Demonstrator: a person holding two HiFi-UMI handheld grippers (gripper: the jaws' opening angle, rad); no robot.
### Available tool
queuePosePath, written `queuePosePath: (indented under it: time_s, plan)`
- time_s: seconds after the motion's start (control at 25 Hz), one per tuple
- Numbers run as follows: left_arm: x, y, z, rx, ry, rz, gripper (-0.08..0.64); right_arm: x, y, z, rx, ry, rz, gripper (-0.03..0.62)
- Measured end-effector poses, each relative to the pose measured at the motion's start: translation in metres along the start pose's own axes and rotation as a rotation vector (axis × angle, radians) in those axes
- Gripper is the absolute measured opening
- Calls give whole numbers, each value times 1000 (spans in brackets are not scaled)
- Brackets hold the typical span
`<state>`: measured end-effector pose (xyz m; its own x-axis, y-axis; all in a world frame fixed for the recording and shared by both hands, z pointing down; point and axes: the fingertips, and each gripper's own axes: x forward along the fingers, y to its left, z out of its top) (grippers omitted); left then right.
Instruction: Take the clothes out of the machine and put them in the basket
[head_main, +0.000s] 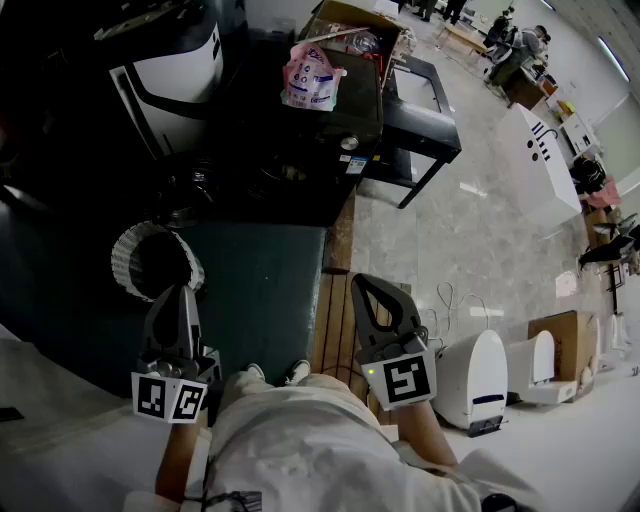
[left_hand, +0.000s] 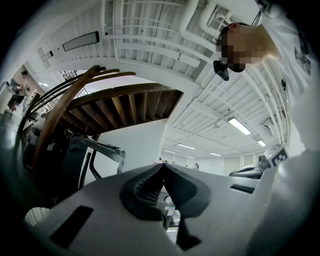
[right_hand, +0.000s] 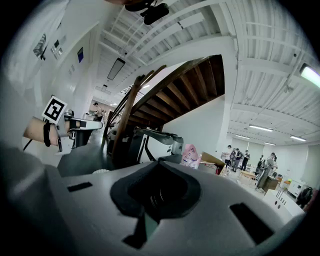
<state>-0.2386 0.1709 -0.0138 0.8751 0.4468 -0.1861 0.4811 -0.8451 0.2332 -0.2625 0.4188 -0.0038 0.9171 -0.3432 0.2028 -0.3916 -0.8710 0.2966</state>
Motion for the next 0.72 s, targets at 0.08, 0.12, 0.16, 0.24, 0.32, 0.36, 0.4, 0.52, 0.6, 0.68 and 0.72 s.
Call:
queuePosePath:
  time_s: [0.08, 0.12, 0.16, 0.24, 0.32, 0.36, 0.4, 0.52, 0.6, 0.68, 0.72]
  plan:
    - [-1, -2, -1, -2, 1, 0, 14, -2, 0, 0, -2, 0, 2, 12]
    - [-1, -3, -2, -2, 1, 0, 14, -2, 0, -1, -2, 1, 2, 12]
    - [-1, -4, -2, -3, 1, 0, 14, -3, 0, -1, -1, 0, 1, 12]
    - [1, -5, -2, -3, 0, -3, 14, -3, -3, -1, 1, -4, -4, 12]
    - [2, -7, -3, -1, -1, -7, 14, -3, -5, -2, 0, -9, -11, 12]
    - [2, -8, -3, -1, 0, -8, 14, -4, -6, -2, 0, -9, -13, 12]
    - [3, -8, -3, -2, 2, -9, 14, -4, -7, -2, -1, -7, -15, 12]
    - [3, -10, -5, -8, 6, -10, 14, -6, -9, -2, 20, -14, -18, 12]
    - [4, -10, -7, -14, 6, -10, 14, -9, -14, -2, 54, -36, -33, 12]
    - [6, -12, -9, -19, 6, -14, 14, -13, -22, -5, 55, -44, -59, 14]
    - [9, -13, -9, -21, 6, -17, 14, -14, -26, -6, 46, -41, -66, 14]
